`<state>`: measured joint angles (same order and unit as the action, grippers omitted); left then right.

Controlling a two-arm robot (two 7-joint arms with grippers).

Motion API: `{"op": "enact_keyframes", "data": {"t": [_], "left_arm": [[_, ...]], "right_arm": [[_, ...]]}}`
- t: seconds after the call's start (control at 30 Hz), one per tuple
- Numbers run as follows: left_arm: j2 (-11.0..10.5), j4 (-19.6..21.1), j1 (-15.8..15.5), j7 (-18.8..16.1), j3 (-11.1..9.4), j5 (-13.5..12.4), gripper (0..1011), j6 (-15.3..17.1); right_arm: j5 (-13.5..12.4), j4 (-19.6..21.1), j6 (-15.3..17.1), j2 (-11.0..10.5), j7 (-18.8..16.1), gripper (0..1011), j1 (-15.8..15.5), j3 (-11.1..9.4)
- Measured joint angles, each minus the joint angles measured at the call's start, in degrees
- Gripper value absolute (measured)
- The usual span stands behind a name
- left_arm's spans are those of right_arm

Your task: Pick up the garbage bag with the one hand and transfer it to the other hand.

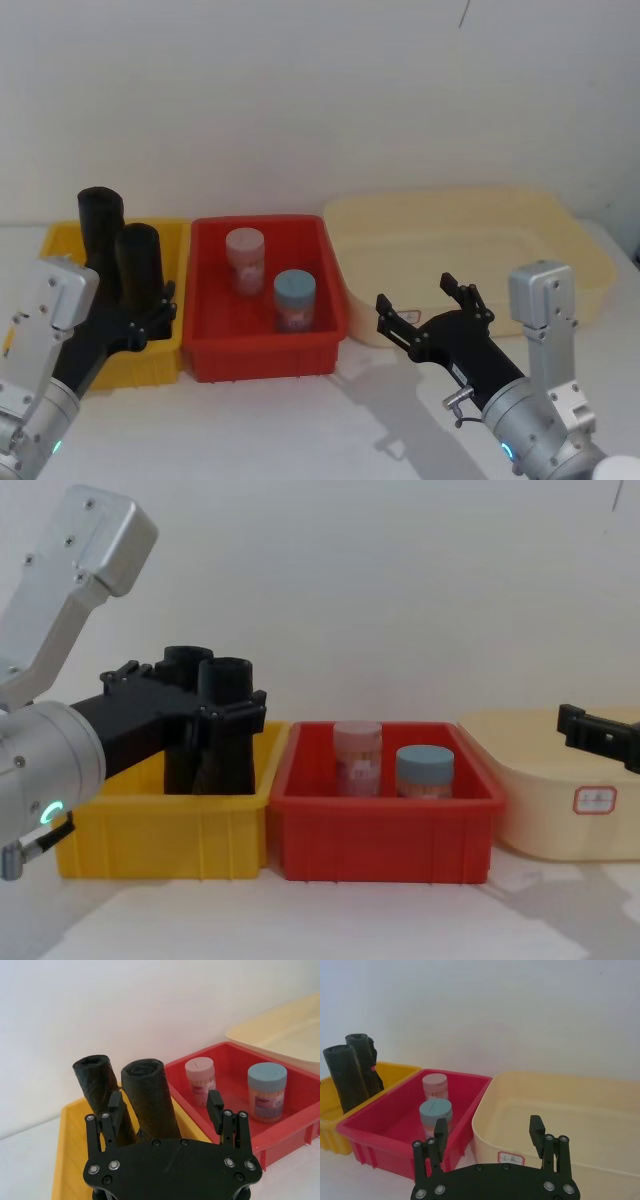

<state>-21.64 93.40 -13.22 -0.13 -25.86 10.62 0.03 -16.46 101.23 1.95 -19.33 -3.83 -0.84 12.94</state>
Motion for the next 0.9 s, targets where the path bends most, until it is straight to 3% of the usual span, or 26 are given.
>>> {"op": "enact_keyframes", "data": {"t": [0.37, 0.9], "left_arm": [[0.66, 0.28, 1.02, -1.06, 0.94, -0.5, 1001, -1.4], [2.03, -1.66, 1.29, -0.1, 2.42, 1.42, 1001, -1.86]], "right_arm": [[0.0, 0.0, 0.0, 0.0, 0.0, 1000, 0.0, 0.0], [0.0, 0.0, 0.0, 0.0, 0.0, 1000, 0.0, 0.0]]}}
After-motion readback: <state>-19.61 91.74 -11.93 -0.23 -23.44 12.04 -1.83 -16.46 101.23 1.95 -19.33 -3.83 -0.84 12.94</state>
